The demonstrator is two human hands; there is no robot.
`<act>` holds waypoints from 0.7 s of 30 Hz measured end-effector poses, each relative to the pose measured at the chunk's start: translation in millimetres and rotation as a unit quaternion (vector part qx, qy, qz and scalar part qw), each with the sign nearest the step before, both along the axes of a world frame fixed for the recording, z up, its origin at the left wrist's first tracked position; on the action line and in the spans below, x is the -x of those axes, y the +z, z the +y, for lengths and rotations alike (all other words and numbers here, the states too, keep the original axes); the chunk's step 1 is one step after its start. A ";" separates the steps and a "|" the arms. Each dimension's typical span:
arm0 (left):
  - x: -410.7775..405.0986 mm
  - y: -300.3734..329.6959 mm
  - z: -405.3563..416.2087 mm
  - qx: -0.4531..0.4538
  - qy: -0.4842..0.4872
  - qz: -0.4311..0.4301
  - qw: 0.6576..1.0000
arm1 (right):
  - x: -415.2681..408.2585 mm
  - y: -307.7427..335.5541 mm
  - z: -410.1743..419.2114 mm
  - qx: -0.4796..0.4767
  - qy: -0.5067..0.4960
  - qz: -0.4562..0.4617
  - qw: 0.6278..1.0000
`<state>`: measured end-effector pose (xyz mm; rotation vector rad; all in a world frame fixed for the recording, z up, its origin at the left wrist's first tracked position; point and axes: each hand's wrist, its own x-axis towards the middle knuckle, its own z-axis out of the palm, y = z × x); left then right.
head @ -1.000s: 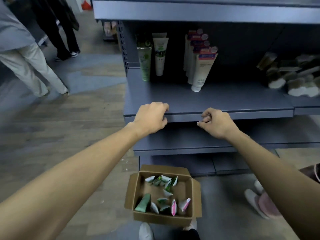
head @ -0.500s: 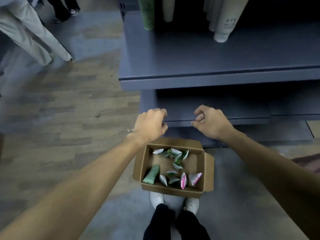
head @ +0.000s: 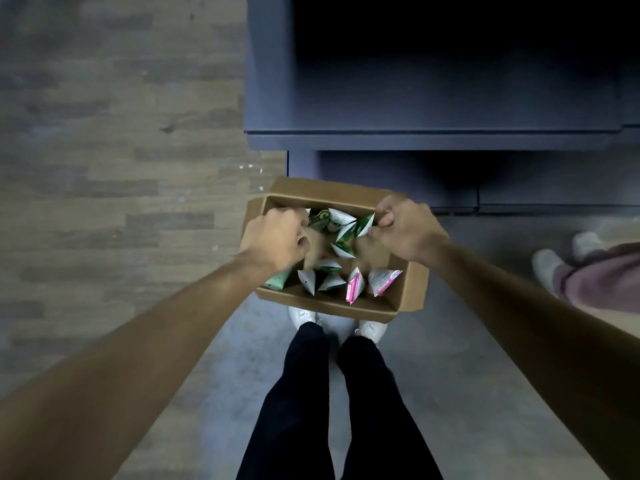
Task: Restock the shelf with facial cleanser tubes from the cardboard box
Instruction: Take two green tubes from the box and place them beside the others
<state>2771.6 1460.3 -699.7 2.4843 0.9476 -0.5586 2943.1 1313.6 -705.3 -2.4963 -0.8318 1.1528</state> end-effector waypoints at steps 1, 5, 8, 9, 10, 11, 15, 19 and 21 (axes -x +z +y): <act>3.8 -6.9 -2.5 0.007 0.005 0.009 1.000 | 3.0 -8.0 -2.6 0.004 0.000 0.005 1.000; 15.9 -30.0 -14.8 0.004 -0.039 0.062 0.997 | 11.2 -30.1 -12.1 0.028 0.010 0.007 1.000; 25.8 -40.9 -27.8 0.032 -0.032 0.087 0.995 | 16.6 -45.3 -20.8 0.033 -0.011 0.034 0.999; 29.7 -45.6 -31.7 0.043 0.000 0.088 0.995 | 17.6 -49.9 -23.3 0.039 -0.009 0.040 0.998; 34.0 -50.7 -34.9 0.052 0.051 0.085 0.994 | 18.5 -53.4 -25.7 0.047 -0.004 0.043 0.998; 37.4 -54.6 -37.9 0.055 0.109 0.081 0.989 | 19.3 -55.9 -27.3 0.053 0.004 0.044 0.998; 42.8 -73.5 -51.9 0.056 0.174 0.084 0.980 | 25.3 -64.8 -30.4 0.063 0.012 0.048 0.997; 33.6 -87.1 -60.0 0.003 0.153 0.098 0.983 | 34.1 -69.8 -36.0 0.037 0.005 0.033 0.999; 30.7 -91.9 -61.8 -0.015 0.143 0.103 0.984 | 38.8 -71.3 -37.5 0.030 0.007 0.027 0.999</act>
